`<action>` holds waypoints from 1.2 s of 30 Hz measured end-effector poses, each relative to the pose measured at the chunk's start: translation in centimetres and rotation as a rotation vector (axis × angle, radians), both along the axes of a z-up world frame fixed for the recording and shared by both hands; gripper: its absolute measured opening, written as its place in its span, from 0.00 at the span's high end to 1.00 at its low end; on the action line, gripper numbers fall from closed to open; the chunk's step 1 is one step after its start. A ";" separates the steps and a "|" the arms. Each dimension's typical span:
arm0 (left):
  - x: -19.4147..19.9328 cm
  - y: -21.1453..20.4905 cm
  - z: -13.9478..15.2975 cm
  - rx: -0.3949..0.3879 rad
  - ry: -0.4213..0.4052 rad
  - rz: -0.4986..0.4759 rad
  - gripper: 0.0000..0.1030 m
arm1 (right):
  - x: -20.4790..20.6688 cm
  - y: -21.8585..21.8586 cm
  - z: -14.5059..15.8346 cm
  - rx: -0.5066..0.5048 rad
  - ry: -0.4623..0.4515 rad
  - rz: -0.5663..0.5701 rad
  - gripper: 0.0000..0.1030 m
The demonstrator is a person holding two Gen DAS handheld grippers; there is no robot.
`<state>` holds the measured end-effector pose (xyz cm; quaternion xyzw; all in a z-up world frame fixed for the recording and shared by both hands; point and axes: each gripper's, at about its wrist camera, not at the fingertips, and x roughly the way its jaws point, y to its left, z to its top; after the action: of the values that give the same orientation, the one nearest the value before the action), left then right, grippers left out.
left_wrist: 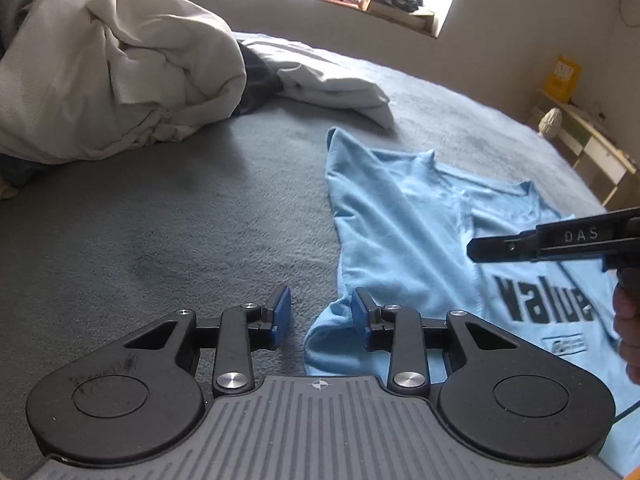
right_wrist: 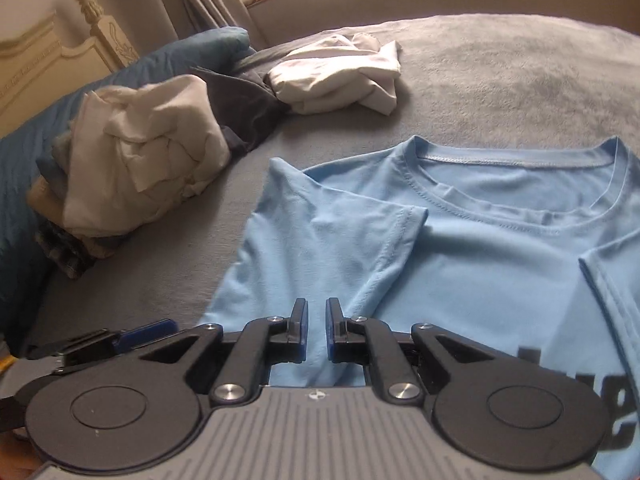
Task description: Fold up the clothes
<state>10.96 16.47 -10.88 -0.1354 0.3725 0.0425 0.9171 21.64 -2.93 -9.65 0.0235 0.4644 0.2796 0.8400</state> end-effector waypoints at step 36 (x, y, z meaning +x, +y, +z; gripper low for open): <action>-2.4 1.2 -1.6 -0.121 -0.101 0.072 0.67 | 10.8 15.6 4.5 -0.341 -0.132 0.267 0.55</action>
<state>8.53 17.65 -12.45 -0.2060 0.3226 0.0458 0.9227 32.44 12.66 -5.13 -0.1991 0.4480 0.3067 0.8159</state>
